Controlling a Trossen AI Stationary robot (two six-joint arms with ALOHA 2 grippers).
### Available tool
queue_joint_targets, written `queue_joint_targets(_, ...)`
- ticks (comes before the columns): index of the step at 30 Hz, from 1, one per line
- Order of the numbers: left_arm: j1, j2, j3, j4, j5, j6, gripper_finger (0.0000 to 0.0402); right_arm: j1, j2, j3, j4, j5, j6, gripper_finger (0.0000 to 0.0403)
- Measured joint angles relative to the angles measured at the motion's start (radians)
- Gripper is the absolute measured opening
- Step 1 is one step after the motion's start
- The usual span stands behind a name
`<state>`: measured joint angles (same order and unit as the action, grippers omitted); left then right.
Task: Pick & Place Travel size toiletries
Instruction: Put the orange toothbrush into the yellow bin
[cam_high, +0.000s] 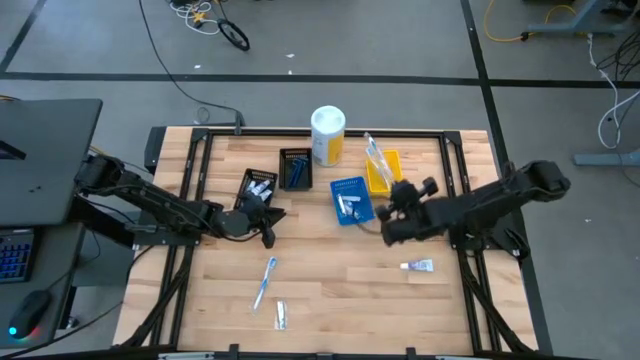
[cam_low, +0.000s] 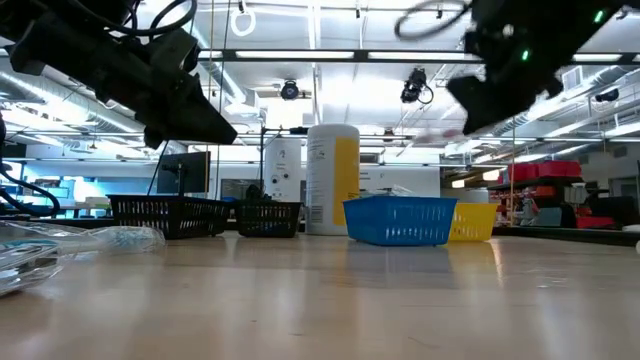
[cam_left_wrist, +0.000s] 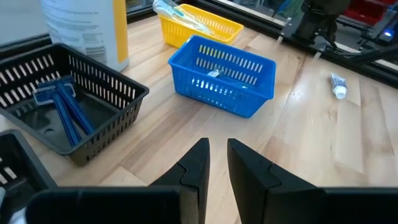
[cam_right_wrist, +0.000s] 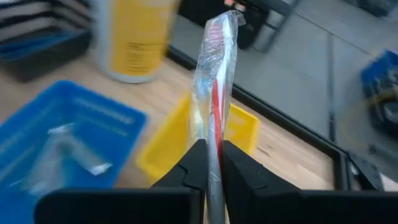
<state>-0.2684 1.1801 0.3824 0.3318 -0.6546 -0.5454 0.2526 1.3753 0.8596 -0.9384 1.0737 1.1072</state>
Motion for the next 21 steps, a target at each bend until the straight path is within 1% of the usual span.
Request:
queue_joint_targets(3,0.001,0.0,0.0,0.009,-0.004,0.031,0.0063,-0.08,-0.006,-0.086,0.101,0.003,-0.049,0.0038)
queue_joint_targets(5,0.004,0.0,0.0,0.029,-0.009,0.054,0.0063,-0.132,-0.006,-0.136,0.217,-0.013,-0.119,0.0038)
queue_joint_targets(7,0.011,0.0,0.0,0.054,-0.011,0.05,0.0063,-0.179,-0.006,-0.188,0.357,-0.042,-0.213,0.0039)
queue_joint_targets(11,0.035,0.0,0.0,0.11,-0.014,0.029,0.0063,-0.262,-0.006,-0.269,0.631,-0.029,-0.424,0.004)
queue_joint_targets(13,0.047,0.0,0.0,0.128,-0.014,0.029,0.0063,-0.312,-0.007,-0.288,0.722,-0.097,-0.51,0.0041)
queue_joint_targets(15,0.059,0.0,0.0,0.141,-0.01,0.029,0.0063,-0.369,-0.007,-0.305,0.772,-0.205,-0.551,0.0043)
queue_joint_targets(17,0.069,0.0,0.0,0.139,-0.007,0.029,0.0063,-0.416,-0.007,-0.32,0.797,-0.272,-0.558,0.0048)
queue_joint_targets(21,0.083,0.0,0.0,0.138,-0.005,0.029,0.0063,-0.485,-0.007,-0.325,0.813,-0.285,-0.582,0.0058)
